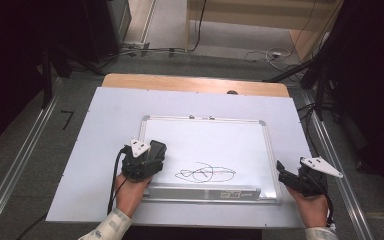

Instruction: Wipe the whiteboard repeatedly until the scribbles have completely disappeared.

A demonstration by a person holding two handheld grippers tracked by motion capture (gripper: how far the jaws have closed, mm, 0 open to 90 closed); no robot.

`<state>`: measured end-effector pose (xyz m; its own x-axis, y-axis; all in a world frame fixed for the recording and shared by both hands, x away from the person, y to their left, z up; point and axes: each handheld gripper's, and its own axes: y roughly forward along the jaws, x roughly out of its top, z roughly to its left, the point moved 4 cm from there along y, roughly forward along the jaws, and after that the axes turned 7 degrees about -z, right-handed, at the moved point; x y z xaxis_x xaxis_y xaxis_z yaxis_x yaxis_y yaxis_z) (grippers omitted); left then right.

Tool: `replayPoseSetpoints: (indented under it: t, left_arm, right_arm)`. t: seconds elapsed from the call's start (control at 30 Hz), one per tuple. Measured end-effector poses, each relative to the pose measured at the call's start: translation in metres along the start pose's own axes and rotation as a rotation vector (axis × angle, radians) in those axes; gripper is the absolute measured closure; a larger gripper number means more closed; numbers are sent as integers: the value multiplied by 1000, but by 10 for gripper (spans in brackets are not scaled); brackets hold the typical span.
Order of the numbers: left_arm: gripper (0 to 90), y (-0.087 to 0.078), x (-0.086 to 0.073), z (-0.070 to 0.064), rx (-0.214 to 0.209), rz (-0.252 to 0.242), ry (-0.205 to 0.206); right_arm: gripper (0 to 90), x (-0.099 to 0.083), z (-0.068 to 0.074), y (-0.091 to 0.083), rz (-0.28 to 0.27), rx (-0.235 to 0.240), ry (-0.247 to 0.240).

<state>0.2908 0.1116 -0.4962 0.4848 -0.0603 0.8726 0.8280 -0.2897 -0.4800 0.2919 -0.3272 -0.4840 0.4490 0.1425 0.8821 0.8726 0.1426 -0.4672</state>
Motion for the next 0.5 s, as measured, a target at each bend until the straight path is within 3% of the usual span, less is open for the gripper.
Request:
replayPoseSetpoints:
  t: [0.5]
  left_arm:
    - [400, 12, 6, -8, -67, 14, 14]
  right_arm:
    - [183, 0, 0, 0, -1, -1, 4]
